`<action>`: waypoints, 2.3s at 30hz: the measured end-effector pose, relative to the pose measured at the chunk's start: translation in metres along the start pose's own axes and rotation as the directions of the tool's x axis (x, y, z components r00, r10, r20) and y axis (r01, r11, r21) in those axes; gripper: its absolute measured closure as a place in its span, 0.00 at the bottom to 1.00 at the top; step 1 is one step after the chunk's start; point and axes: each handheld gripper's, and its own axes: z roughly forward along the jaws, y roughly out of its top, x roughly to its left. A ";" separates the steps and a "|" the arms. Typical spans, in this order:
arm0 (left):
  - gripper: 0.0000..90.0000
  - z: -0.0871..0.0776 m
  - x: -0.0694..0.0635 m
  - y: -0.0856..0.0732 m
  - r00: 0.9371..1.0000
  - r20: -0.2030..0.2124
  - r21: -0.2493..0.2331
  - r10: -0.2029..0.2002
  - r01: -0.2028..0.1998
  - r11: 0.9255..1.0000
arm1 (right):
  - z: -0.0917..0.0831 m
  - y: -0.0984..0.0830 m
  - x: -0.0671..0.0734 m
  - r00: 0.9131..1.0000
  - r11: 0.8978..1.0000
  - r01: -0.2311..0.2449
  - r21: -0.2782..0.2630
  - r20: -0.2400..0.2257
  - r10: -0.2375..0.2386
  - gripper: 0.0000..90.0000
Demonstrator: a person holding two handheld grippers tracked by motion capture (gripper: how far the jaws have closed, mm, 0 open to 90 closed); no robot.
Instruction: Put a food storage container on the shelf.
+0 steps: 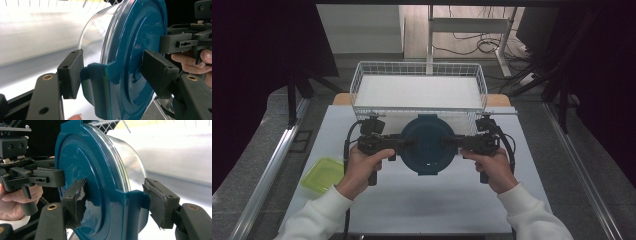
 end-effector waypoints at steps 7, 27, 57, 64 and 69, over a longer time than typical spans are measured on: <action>0.40 -0.004 -0.002 0.020 1.000 -0.003 -0.015 0.023 -0.024 1.000 | -0.003 0.017 0.002 1.000 1.000 0.006 -0.011 -0.004 -0.006 0.40; 0.40 -0.014 -0.001 0.071 0.998 -0.006 -0.056 0.067 -0.067 0.996 | -0.007 0.067 0.009 0.999 0.998 0.041 -0.048 -0.011 -0.041 0.41; 0.40 0.000 0.030 0.139 0.998 0.039 -0.088 0.041 -0.037 0.995 | 0.004 0.139 -0.003 0.999 0.997 0.032 -0.066 0.016 -0.031 0.42; 0.40 0.009 0.043 0.148 0.998 0.055 -0.076 0.019 -0.015 0.997 | 0.011 0.148 -0.010 1.000 0.999 0.010 -0.046 0.024 -0.009 0.42; 0.40 0.017 0.054 0.151 0.999 0.055 -0.062 -0.002 0.005 0.998 | 0.020 0.152 -0.021 1.000 0.999 -0.024 -0.028 0.020 0.024 0.42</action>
